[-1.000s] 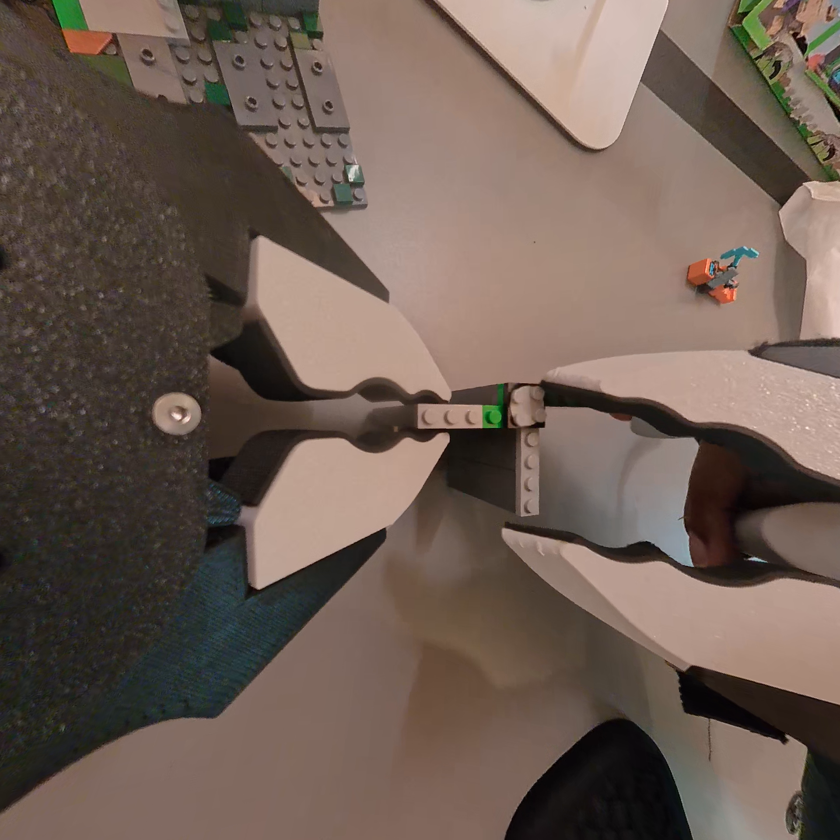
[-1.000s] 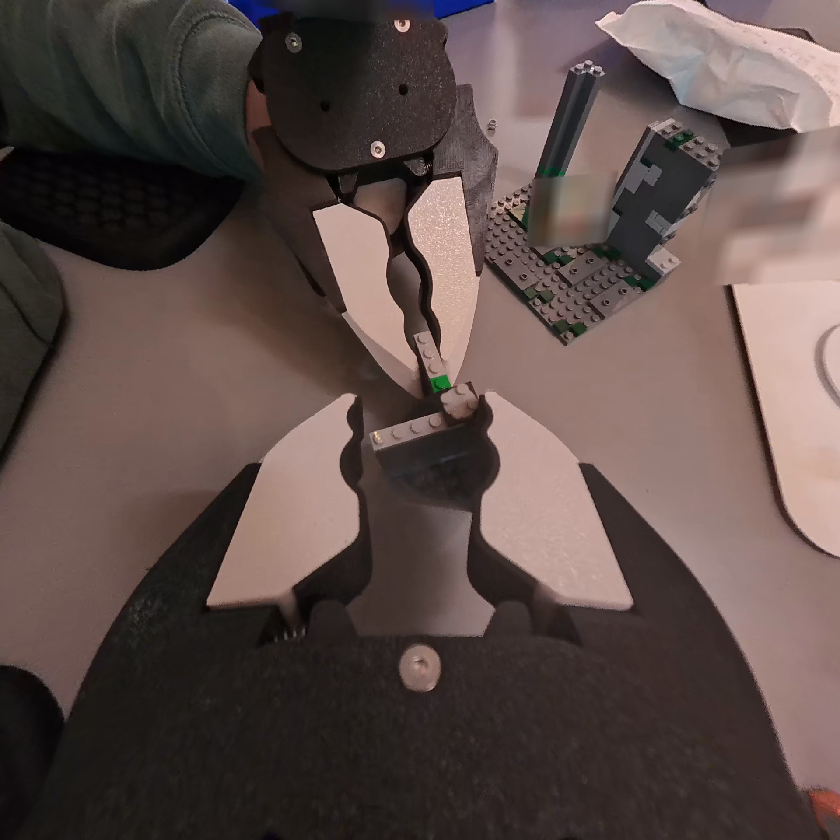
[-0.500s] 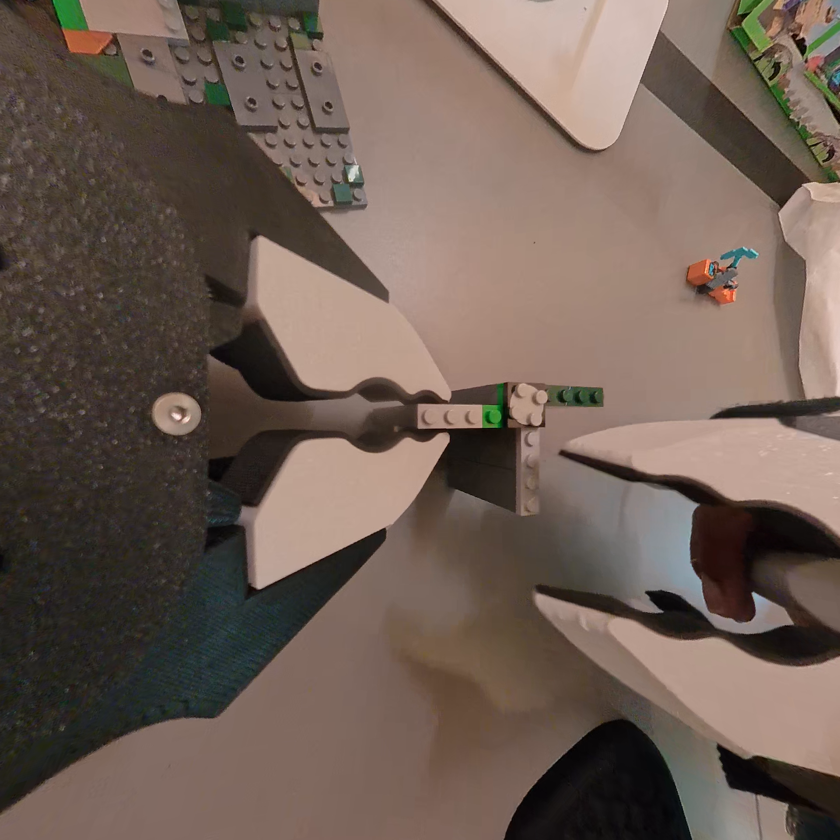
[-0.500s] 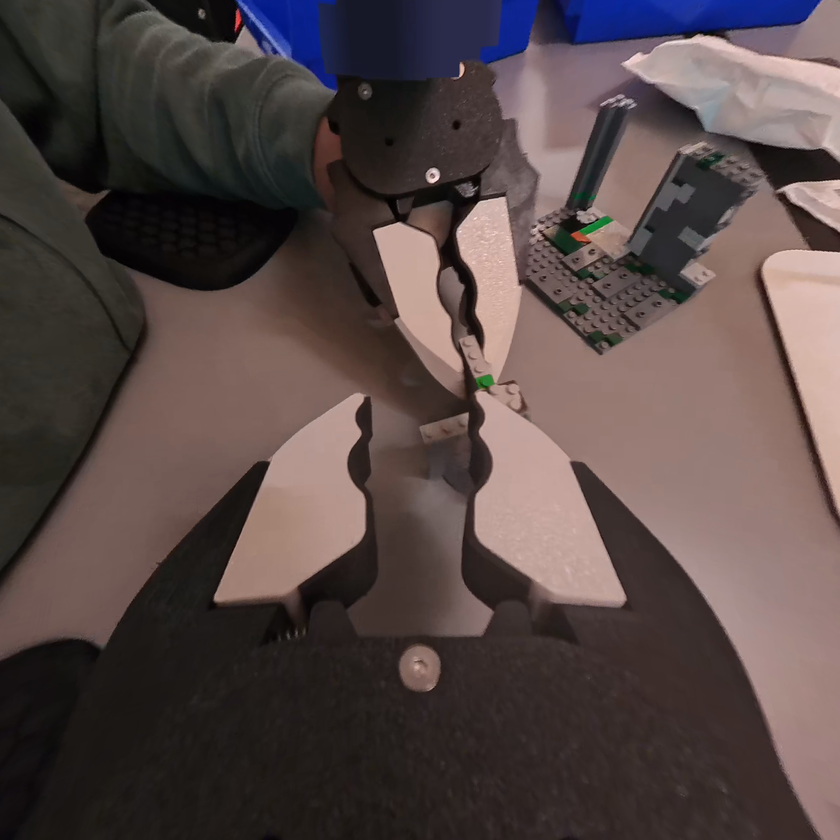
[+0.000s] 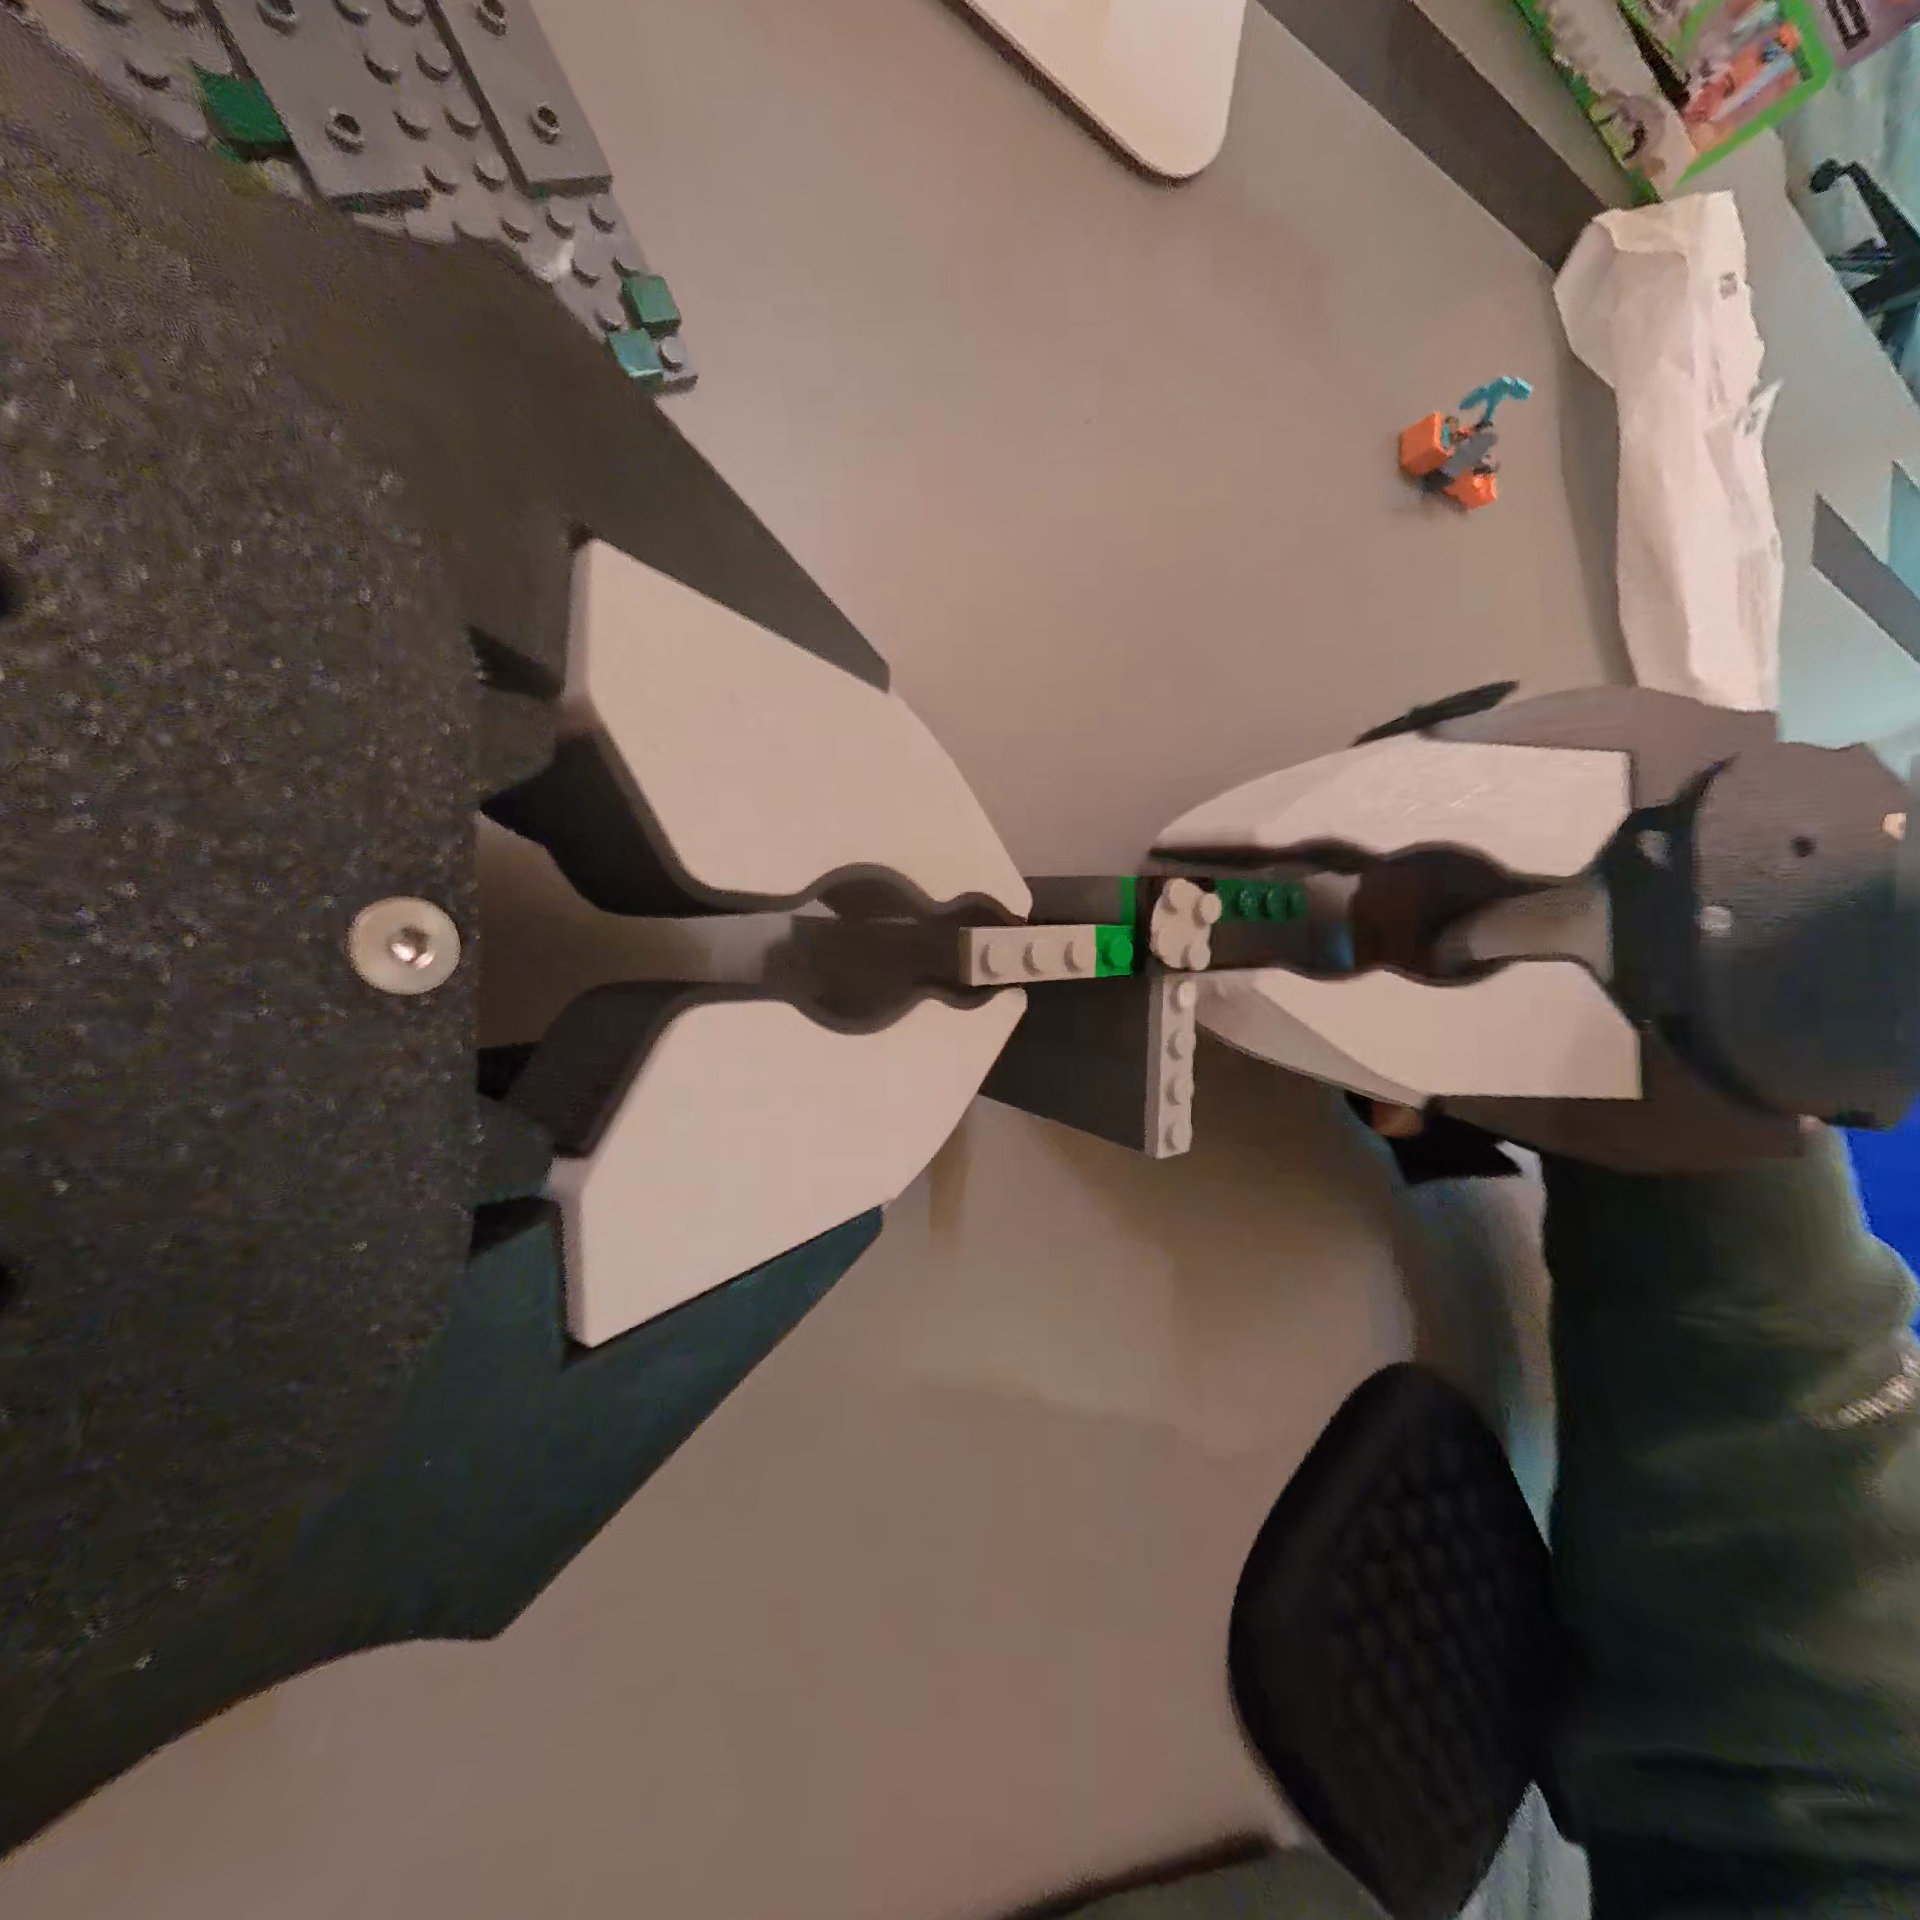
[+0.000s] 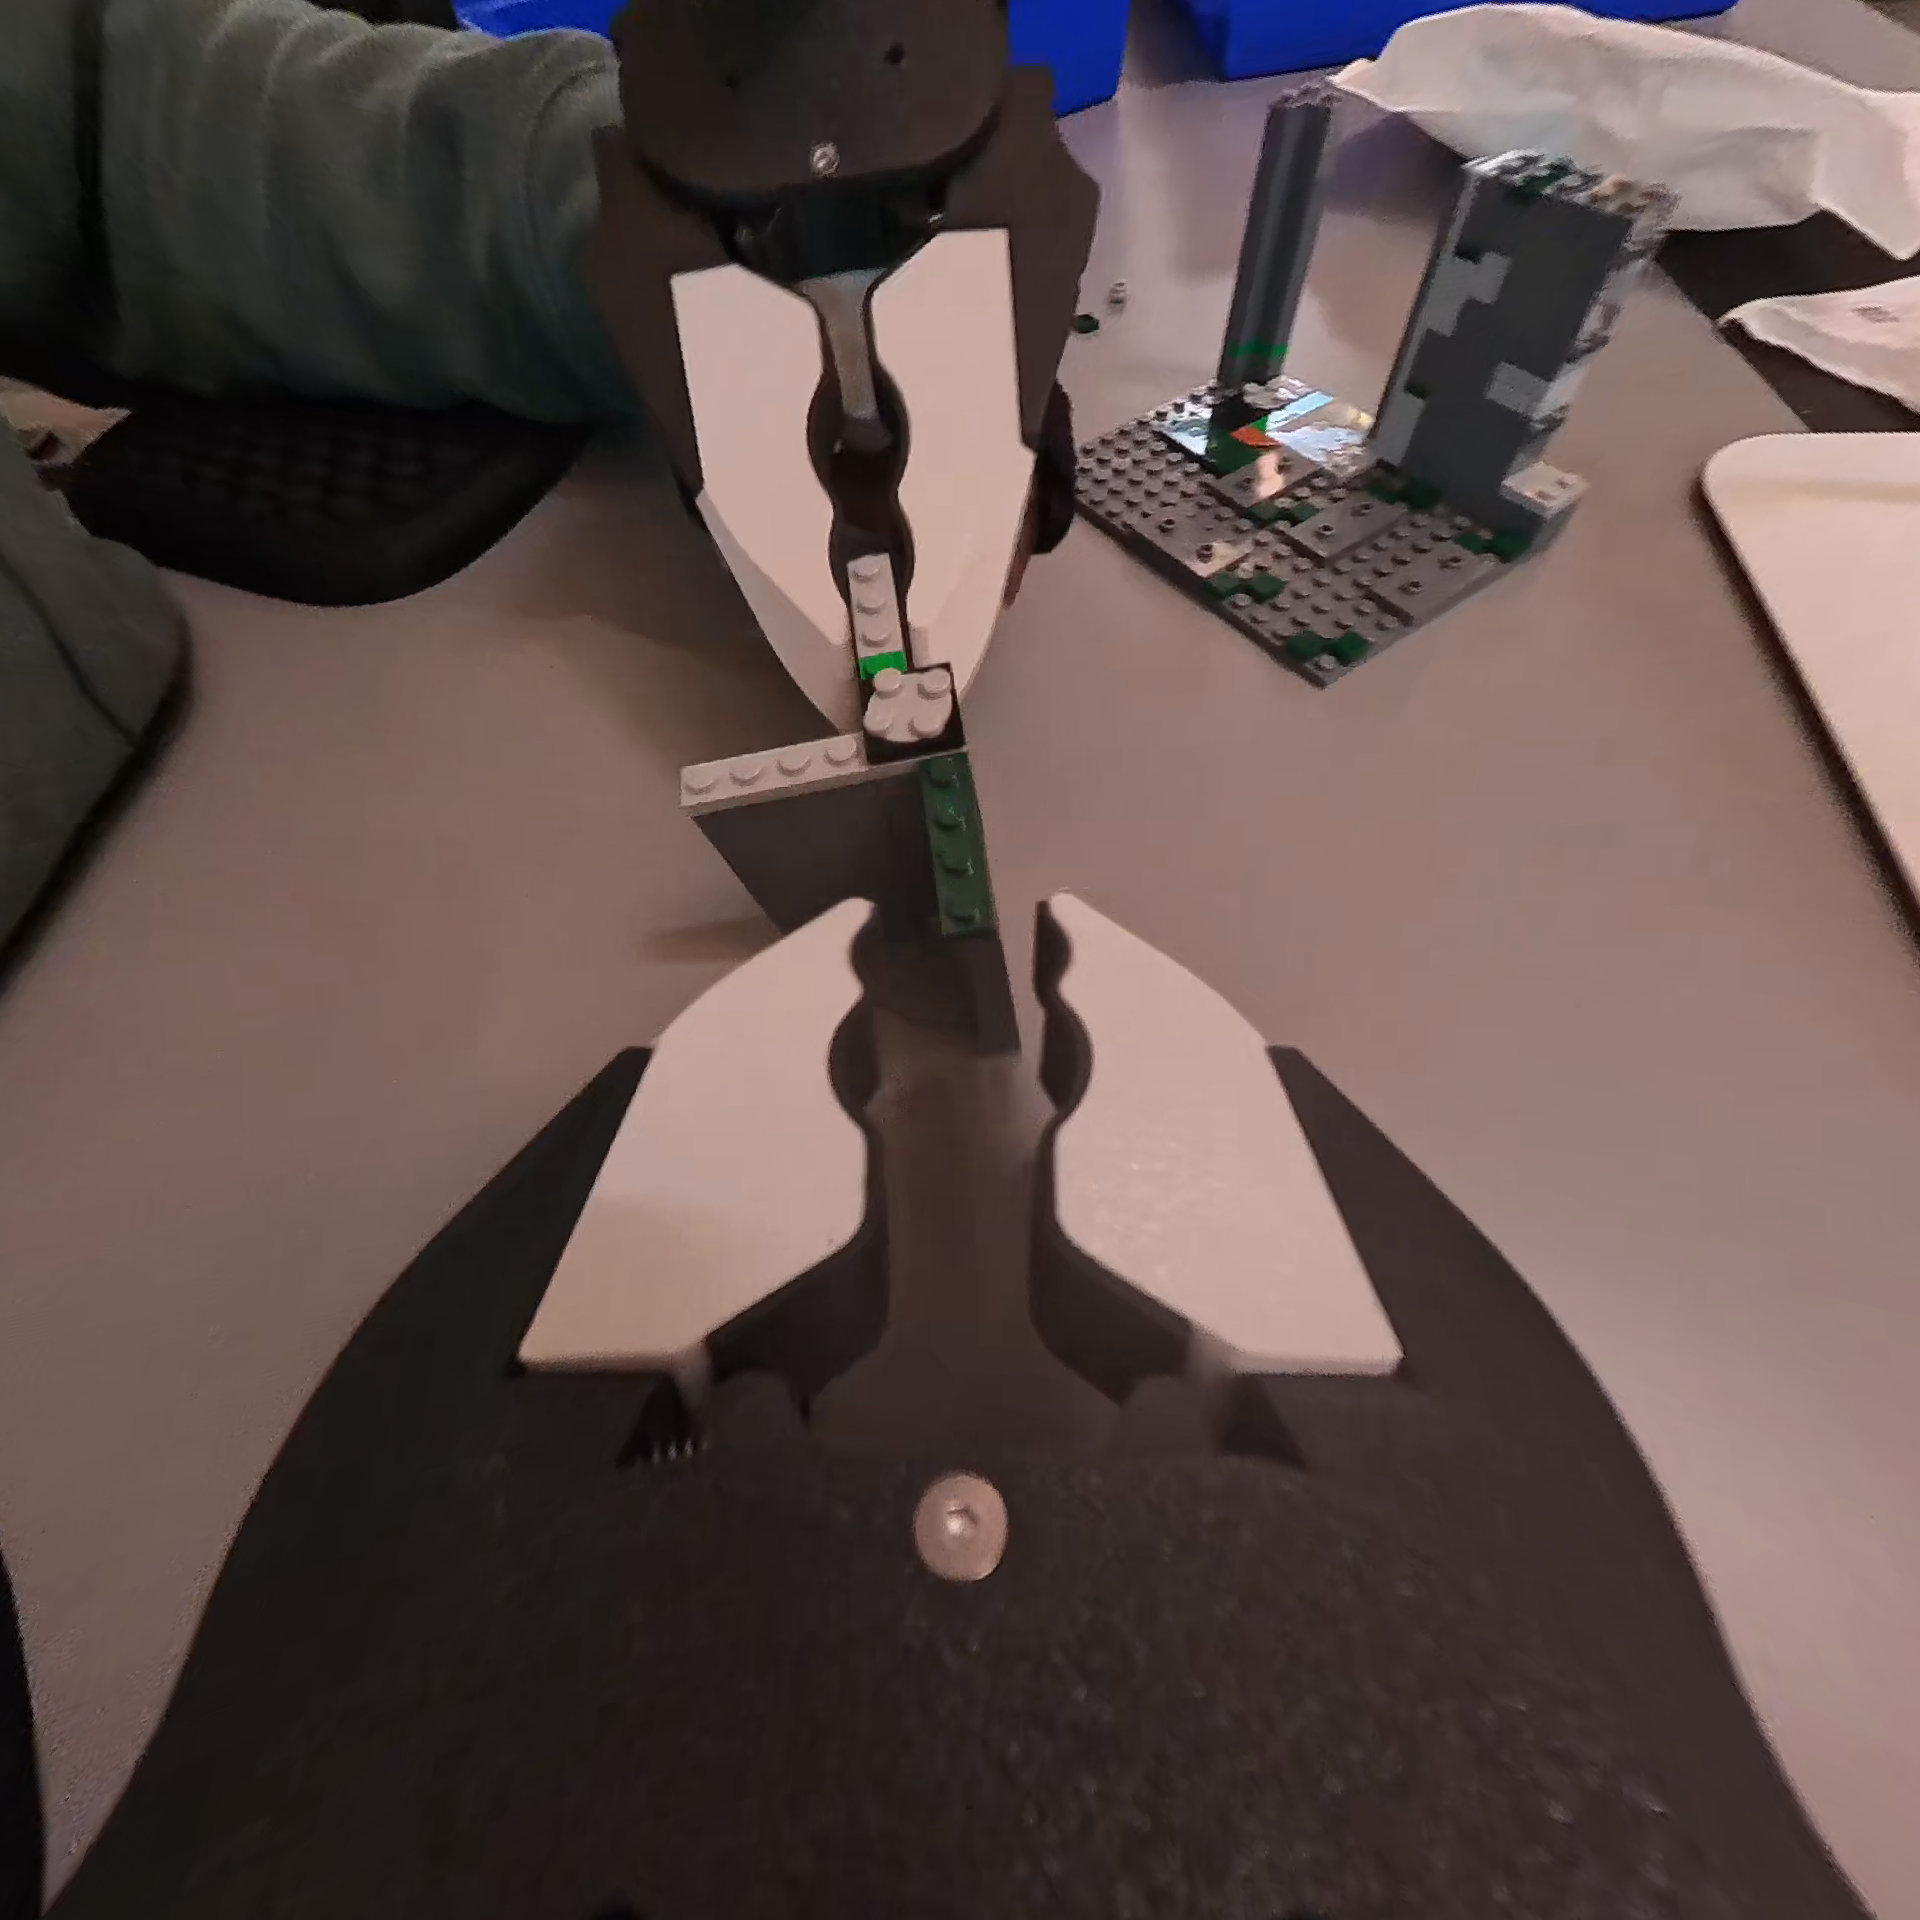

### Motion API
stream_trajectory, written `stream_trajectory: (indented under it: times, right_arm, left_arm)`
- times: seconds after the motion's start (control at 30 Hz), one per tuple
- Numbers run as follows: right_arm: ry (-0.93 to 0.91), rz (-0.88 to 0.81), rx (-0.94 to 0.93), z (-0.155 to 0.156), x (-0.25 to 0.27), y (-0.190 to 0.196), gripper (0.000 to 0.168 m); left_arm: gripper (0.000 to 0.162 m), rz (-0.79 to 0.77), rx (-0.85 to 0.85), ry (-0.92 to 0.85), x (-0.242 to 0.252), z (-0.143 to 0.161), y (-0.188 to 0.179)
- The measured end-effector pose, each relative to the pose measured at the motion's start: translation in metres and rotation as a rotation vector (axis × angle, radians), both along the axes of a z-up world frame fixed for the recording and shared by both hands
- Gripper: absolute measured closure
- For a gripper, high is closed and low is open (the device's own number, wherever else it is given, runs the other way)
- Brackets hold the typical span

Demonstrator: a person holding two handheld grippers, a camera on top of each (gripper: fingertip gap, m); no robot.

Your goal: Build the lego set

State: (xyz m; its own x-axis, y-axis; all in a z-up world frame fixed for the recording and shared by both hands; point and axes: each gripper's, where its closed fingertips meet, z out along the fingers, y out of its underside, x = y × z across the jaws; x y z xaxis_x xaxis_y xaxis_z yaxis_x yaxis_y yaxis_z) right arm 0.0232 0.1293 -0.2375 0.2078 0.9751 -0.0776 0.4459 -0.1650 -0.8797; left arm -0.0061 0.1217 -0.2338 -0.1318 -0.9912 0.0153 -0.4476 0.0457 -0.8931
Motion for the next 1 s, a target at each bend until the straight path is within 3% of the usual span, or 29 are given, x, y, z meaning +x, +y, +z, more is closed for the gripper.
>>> stream_trajectory:
  times: [0.1,0.4,0.5,0.67,0.83,1.0]
  right_arm:
    - [0.025,0.002,0.011,0.002,-0.004,-0.001,0.16]
    - [0.156,-0.164,-0.236,0.034,0.008,0.003,0.161]
    - [0.196,-0.254,-0.236,0.054,0.022,0.015,0.161]
    - [0.24,-0.464,-0.18,0.071,0.05,0.041,0.161]
    - [0.247,-0.709,-0.116,0.052,0.068,0.07,0.161]
    - [0.145,-0.805,-0.034,0.02,0.059,0.081,0.161]
  left_arm:
    - [0.155,0.0,-0.015,-0.024,-0.001,0.004,0.001]
    - [0.134,0.146,-0.025,-0.145,-0.006,0.036,0.024]
    - [0.136,0.245,-0.001,-0.177,-0.014,0.047,0.041]
    - [0.138,0.306,0.059,-0.122,-0.018,0.04,0.048]
    - [0.139,0.309,0.107,-0.065,-0.01,0.031,0.043]
    - [0.14,0.305,0.137,-0.024,-0.005,0.023,0.037]
